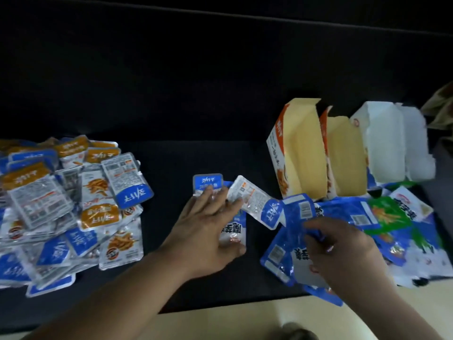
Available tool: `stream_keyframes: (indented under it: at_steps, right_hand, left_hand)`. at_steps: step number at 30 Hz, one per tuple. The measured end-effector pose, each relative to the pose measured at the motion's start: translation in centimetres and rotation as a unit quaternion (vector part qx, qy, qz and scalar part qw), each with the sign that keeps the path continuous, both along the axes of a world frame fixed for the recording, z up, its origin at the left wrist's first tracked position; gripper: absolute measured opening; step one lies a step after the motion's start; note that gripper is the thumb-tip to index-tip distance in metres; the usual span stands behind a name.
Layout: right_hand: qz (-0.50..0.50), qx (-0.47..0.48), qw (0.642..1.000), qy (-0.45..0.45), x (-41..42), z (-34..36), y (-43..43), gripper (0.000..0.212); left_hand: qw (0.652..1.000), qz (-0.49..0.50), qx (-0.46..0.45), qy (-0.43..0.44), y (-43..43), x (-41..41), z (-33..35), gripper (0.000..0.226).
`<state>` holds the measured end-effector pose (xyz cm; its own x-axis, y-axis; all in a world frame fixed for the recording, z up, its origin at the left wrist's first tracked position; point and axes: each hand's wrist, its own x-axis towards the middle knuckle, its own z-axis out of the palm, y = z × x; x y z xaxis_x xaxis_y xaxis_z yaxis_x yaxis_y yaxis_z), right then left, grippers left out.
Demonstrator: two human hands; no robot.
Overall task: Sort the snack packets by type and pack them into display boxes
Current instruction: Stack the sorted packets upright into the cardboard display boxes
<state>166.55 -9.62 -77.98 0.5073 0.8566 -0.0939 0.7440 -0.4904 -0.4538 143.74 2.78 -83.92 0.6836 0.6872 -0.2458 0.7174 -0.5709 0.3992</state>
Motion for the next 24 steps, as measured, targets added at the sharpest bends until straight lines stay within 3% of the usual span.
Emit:
stream_keyframes:
  at_steps: [3, 5, 8, 12, 14, 17, 20, 24]
  right_hand:
    - [0.027, -0.042, 0.987, -0.156, 1.4, -1.3, -1.0, 0.038]
    - [0.041, -0.019, 0.974, -0.222, 1.0, -1.3, -1.0, 0.048]
    - [0.110, 0.061, 0.979, -0.161, -1.9, -1.4, 0.3, 0.035]
    - [0.184, 0.028, 0.977, -0.100, -4.9, -4.4, 2.8, 0.041]
    - [0.193, -0.018, 0.974, -0.113, -5.1, -5.5, 3.8, 0.046]
    - [0.202, -0.028, 0.967, -0.152, -4.6, -6.1, 4.8, 0.037]
    - [0.207, 0.035, 0.959, -0.190, -4.2, -6.5, 5.2, 0.012]
    - [0.176, 0.157, 0.949, -0.210, -4.5, -5.2, 5.7, 0.017]
  left_hand:
    - [0.998, -0.005, 0.065, -0.007, -0.5, -0.6, -1.7, 0.084]
    - [0.995, 0.012, 0.093, -0.023, -1.2, -0.5, -2.4, 0.076]
    - [0.988, 0.028, 0.140, -0.055, -2.6, -0.1, -2.5, 0.061]
    - [0.981, 0.045, 0.141, -0.125, -3.8, -0.2, -2.0, 0.040]
    - [0.977, 0.075, 0.118, -0.162, -3.8, -0.9, -1.6, 0.045]
    - [0.978, 0.127, 0.107, -0.130, -3.2, -2.2, -1.6, 0.059]
    - [0.977, 0.171, 0.107, -0.075, -2.8, -3.1, -2.0, 0.072]
    - [0.965, 0.252, 0.016, -0.072, -2.8, -2.5, -1.1, 0.086]
